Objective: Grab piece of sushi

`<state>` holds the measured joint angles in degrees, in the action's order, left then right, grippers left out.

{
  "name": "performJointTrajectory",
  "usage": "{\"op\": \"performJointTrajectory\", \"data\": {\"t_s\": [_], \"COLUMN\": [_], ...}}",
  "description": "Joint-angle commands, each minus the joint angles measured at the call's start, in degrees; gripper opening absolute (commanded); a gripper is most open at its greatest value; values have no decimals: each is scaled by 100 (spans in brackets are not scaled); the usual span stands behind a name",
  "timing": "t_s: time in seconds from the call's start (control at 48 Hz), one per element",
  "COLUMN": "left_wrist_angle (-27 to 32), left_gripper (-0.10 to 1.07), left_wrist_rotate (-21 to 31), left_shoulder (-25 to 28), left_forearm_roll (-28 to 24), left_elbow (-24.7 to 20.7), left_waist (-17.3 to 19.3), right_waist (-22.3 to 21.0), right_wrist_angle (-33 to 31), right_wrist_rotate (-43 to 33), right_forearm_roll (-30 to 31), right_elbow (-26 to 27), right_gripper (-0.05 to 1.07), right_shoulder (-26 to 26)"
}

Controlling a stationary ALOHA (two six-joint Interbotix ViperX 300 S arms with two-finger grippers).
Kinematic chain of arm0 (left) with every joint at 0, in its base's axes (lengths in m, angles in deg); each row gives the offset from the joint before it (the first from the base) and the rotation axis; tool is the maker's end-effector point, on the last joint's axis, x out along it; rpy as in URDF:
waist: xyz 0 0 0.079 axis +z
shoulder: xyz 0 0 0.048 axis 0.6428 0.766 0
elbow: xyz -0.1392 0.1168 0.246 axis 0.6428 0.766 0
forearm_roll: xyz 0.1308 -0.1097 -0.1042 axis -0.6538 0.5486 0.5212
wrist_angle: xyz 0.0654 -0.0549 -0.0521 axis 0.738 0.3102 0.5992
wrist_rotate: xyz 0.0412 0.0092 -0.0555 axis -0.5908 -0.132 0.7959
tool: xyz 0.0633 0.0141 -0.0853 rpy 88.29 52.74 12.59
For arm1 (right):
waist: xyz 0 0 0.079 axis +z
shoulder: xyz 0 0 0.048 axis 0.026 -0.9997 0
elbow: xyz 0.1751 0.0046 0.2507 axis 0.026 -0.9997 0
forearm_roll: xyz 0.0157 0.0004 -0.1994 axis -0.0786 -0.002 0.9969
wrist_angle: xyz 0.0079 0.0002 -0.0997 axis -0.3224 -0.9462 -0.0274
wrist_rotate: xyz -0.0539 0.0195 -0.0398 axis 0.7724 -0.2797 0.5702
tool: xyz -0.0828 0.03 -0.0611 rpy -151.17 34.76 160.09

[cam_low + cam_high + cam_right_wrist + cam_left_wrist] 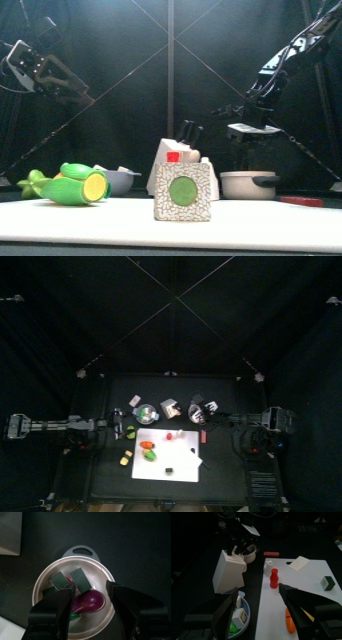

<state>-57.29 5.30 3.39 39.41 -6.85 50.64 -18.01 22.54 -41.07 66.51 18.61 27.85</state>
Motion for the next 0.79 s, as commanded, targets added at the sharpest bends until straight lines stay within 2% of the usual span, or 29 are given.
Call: {"op": "performJointTrajectory", "data": {"t_s": [0.0, 0.125, 0.354, 0.562, 0.771], "left_wrist_angle": [-26, -26, -26, -26, -26], "left_gripper": [98, 98, 98, 98, 98], "left_wrist_rotate": [-9, -9, -9, -9, -9], "left_shoulder": [9, 18, 9, 18, 9], "left_forearm_roll": [0, 0, -9, -9, -9], "left_elbow": [-62, -62, -53, -53, -53], "left_waist": [9, 9, 18, 26, 35], "right_waist": [62, 439, 1731, 2777, 3463], "right_wrist_angle": [-9, 9, 413, 1292, 1415], "right_wrist_rotate": [53, 62, 70, 79, 79], "right_forearm_roll": [-18, -35, -53, 158, 343], "right_elbow": [158, 290, 545, 712, 1169], "right_gripper": [86, 86, 86, 86, 86], "right_shoulder": [220, 501, 800, 396, -343]}}
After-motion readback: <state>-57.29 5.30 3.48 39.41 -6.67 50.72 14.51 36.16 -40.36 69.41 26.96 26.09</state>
